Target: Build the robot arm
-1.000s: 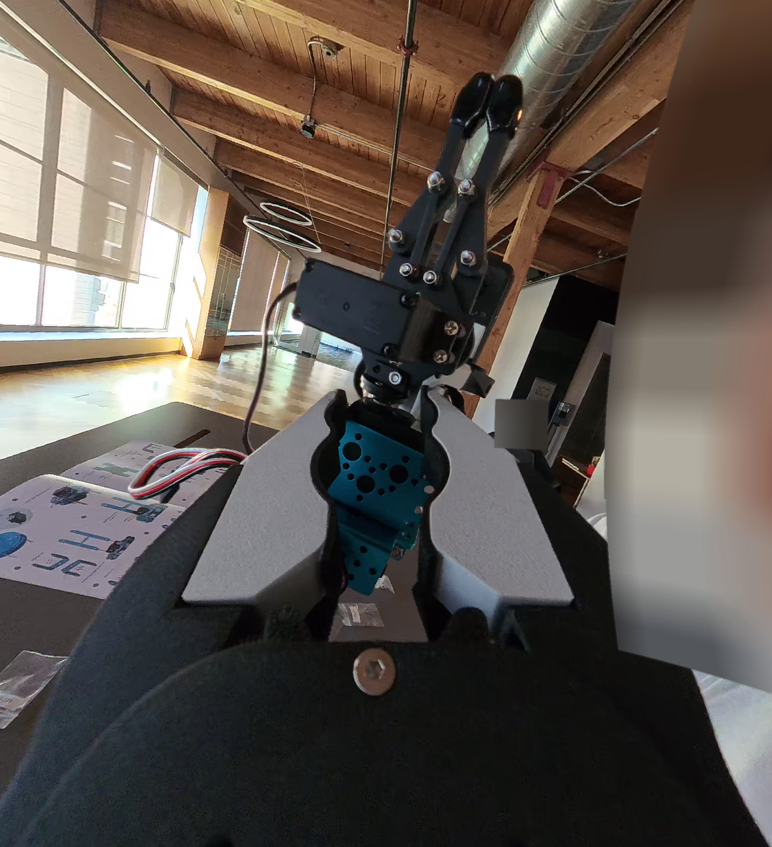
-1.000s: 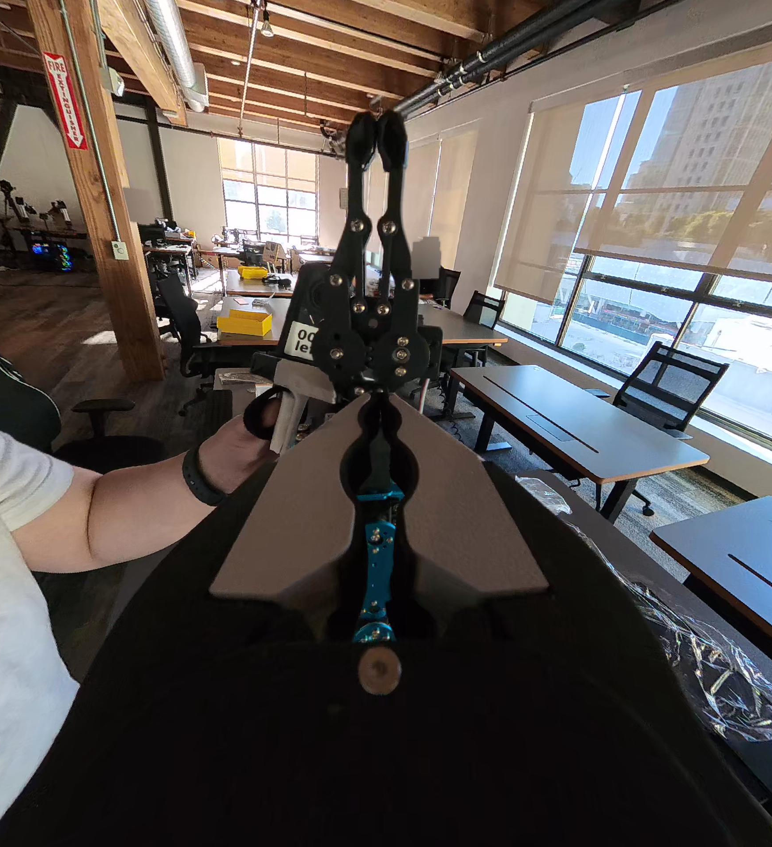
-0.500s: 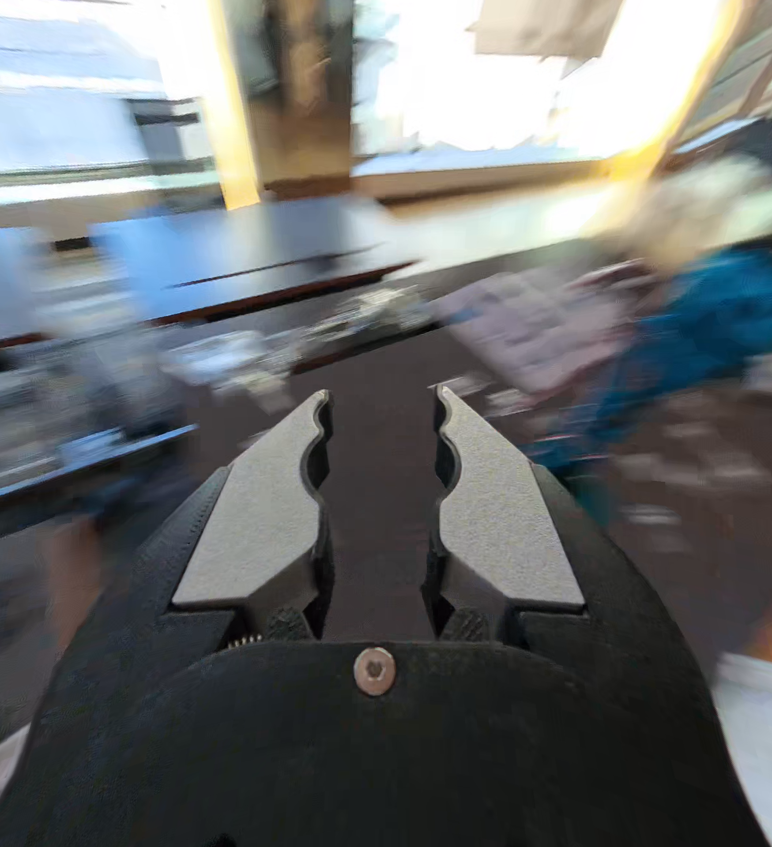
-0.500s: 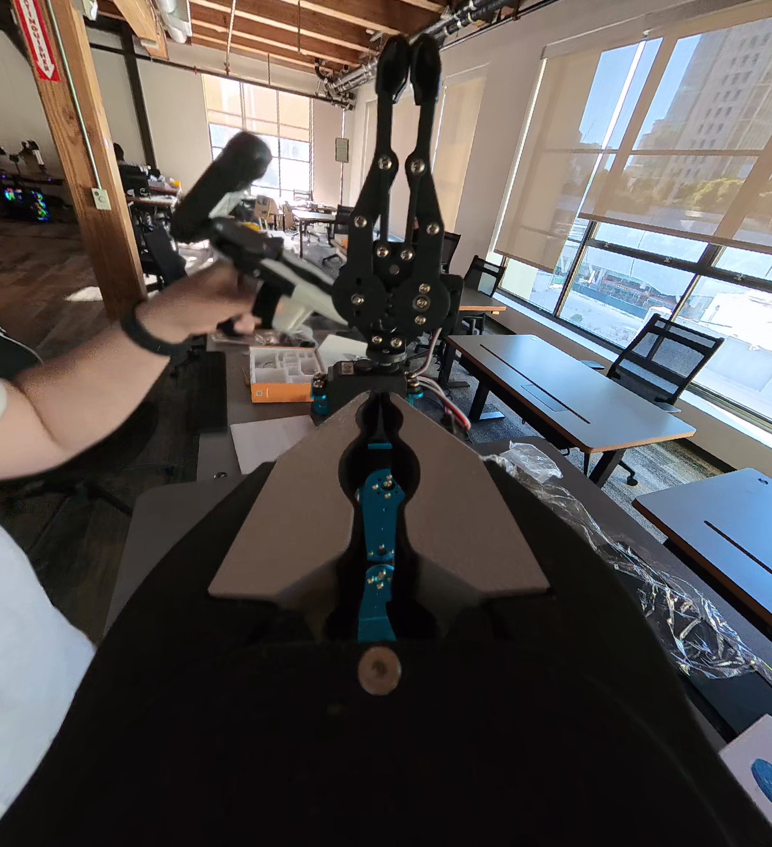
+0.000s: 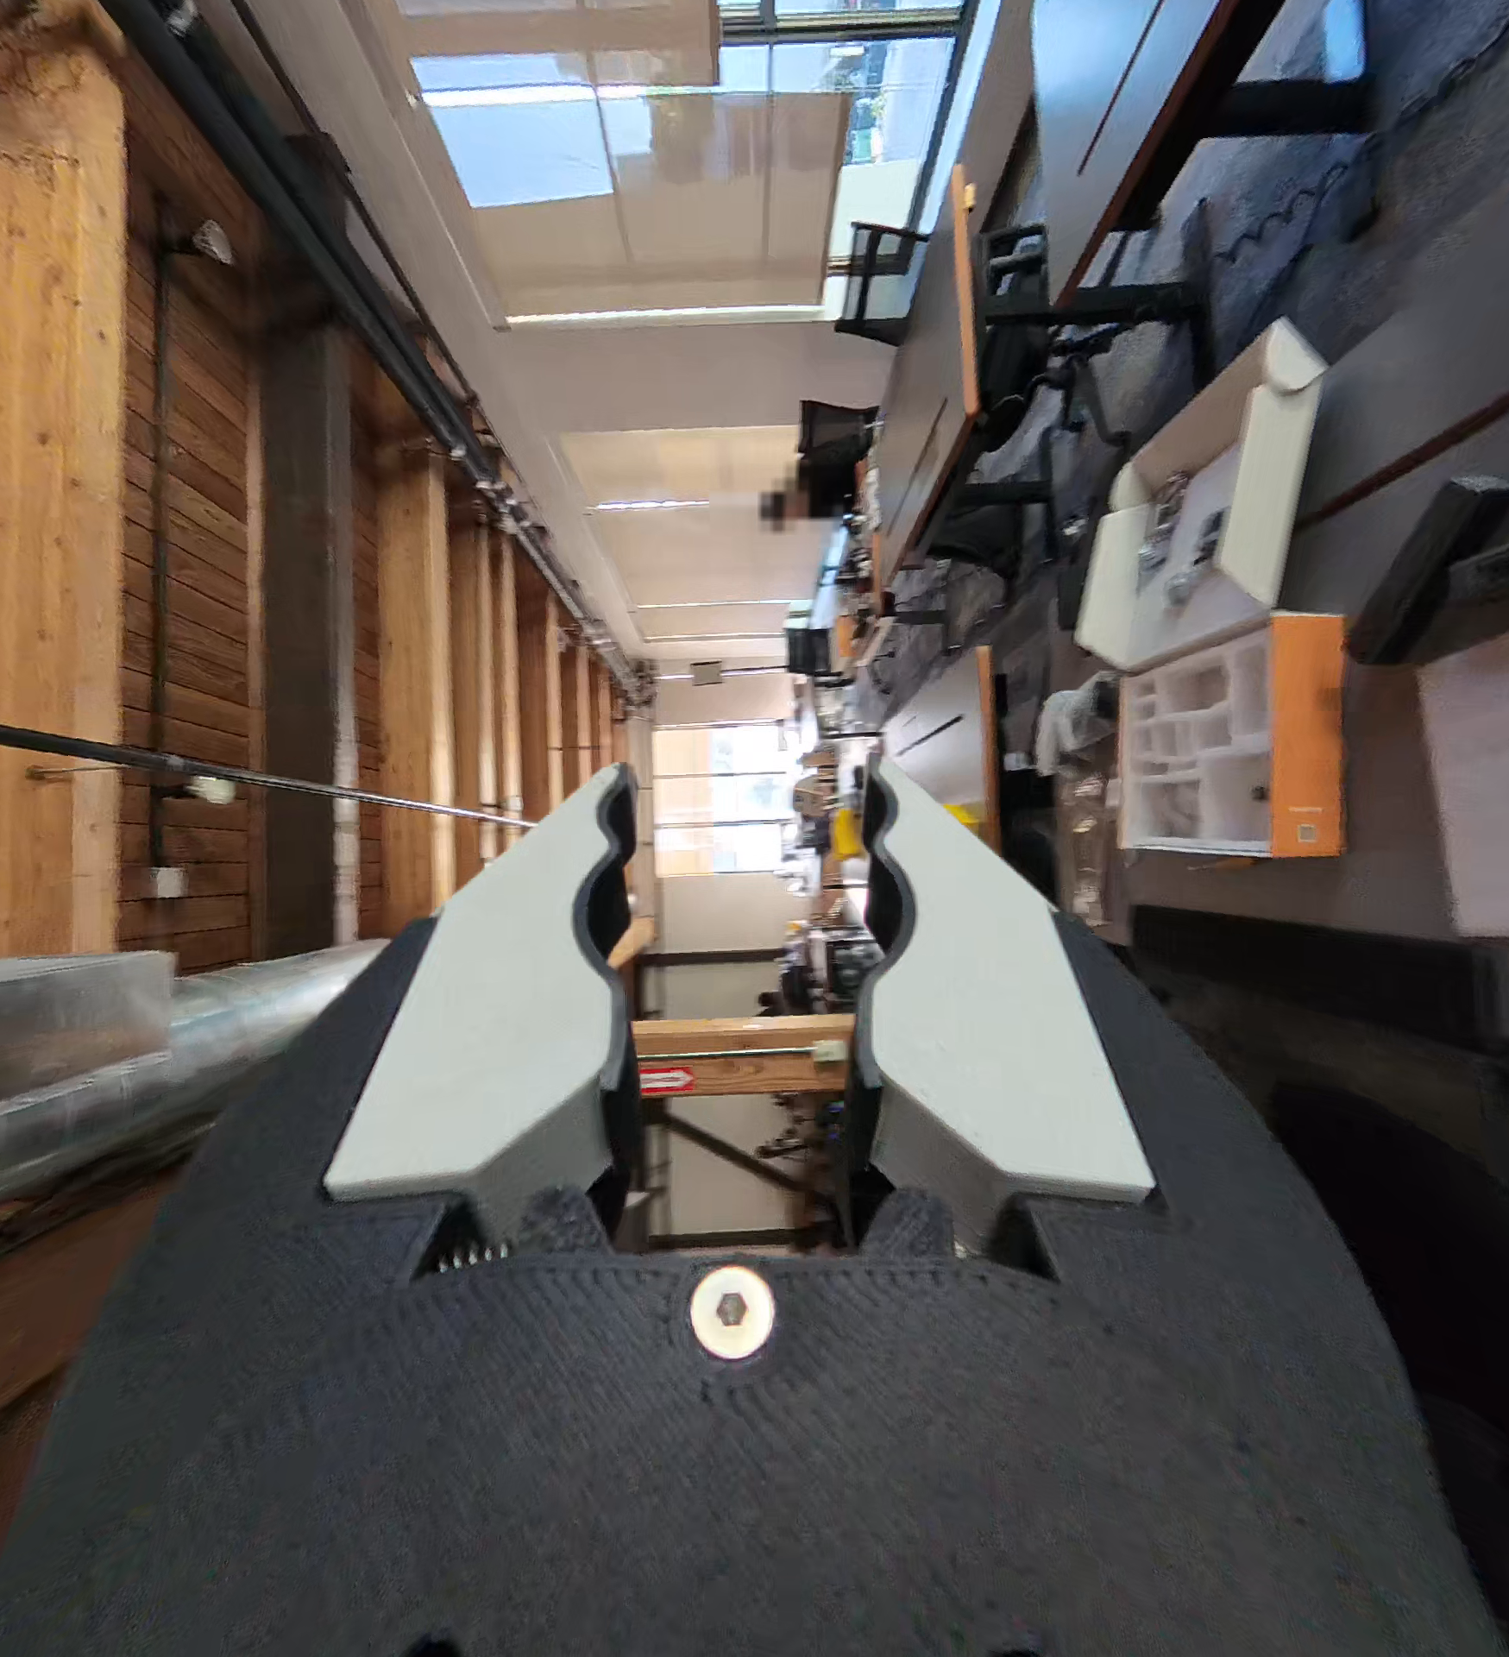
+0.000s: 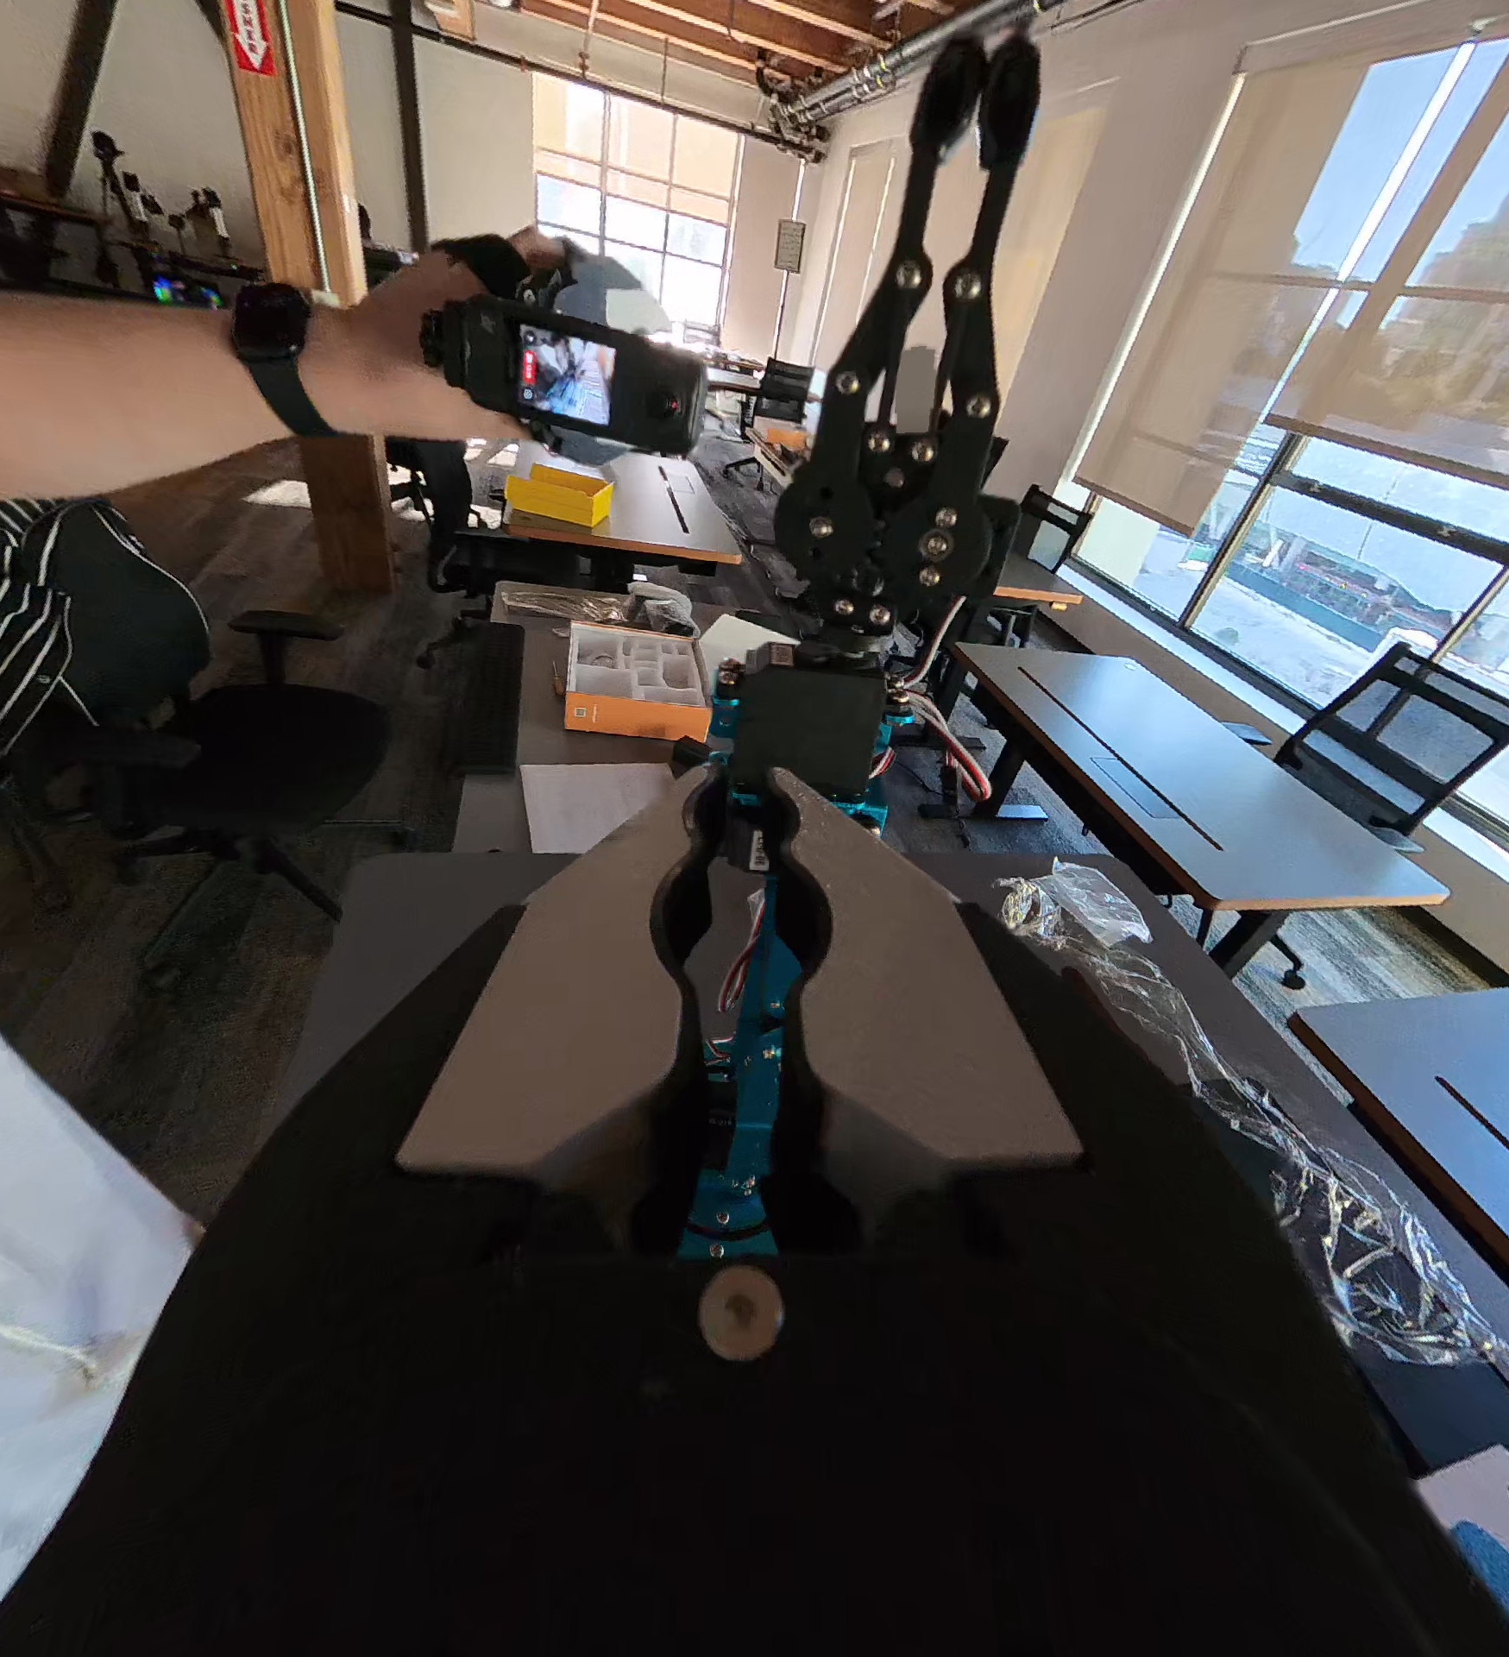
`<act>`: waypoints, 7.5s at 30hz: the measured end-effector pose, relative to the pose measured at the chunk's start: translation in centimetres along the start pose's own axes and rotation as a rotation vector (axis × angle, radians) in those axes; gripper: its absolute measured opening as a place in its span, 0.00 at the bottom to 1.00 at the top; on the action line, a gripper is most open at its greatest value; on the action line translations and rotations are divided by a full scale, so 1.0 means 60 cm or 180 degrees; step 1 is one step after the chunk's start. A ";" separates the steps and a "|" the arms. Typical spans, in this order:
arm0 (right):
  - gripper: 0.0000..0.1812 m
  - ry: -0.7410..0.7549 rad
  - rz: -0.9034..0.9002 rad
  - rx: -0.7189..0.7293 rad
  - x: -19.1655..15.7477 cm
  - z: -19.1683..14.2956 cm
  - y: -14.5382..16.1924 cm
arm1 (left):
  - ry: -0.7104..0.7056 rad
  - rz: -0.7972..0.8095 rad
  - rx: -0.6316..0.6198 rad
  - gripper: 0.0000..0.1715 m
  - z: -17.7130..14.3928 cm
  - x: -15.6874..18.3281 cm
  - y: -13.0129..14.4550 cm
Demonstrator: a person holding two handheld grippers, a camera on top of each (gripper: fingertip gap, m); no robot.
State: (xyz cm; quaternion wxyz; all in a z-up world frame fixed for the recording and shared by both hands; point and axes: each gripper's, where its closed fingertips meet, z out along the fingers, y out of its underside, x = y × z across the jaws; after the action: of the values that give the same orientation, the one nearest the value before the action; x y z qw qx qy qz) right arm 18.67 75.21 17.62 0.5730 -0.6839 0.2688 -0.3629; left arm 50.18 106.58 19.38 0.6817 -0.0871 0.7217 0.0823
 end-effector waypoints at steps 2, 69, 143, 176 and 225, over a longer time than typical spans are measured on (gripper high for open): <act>0.03 -0.0029 -0.0025 0.0134 0.001 -0.007 -0.014 | 0.0604 -0.0656 0.0157 0.29 -0.029 0.031 -0.002; 0.09 0.4028 -0.0173 -0.1170 0.343 -0.392 0.150 | 0.3191 -0.4528 0.2382 0.42 -0.443 0.155 -0.197; 0.02 0.2462 -0.0252 -0.0193 0.195 -0.068 0.016 | 0.3249 -0.4176 0.3615 0.31 -0.531 0.078 -0.366; 0.05 0.0067 0.0279 0.0669 0.068 0.072 -0.037 | 0.3223 -0.4151 0.3890 0.20 -0.540 0.068 -0.419; 0.00 0.0252 0.0185 0.0306 0.058 0.073 -0.035 | 0.2918 -0.4000 0.3681 0.15 -0.534 0.074 -0.415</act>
State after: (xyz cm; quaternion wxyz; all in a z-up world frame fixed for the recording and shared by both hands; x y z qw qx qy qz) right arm 24.17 75.50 19.97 0.6044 -0.6326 0.2933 -0.3854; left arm 24.78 74.69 16.80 0.1914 -0.1318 0.6682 -0.7067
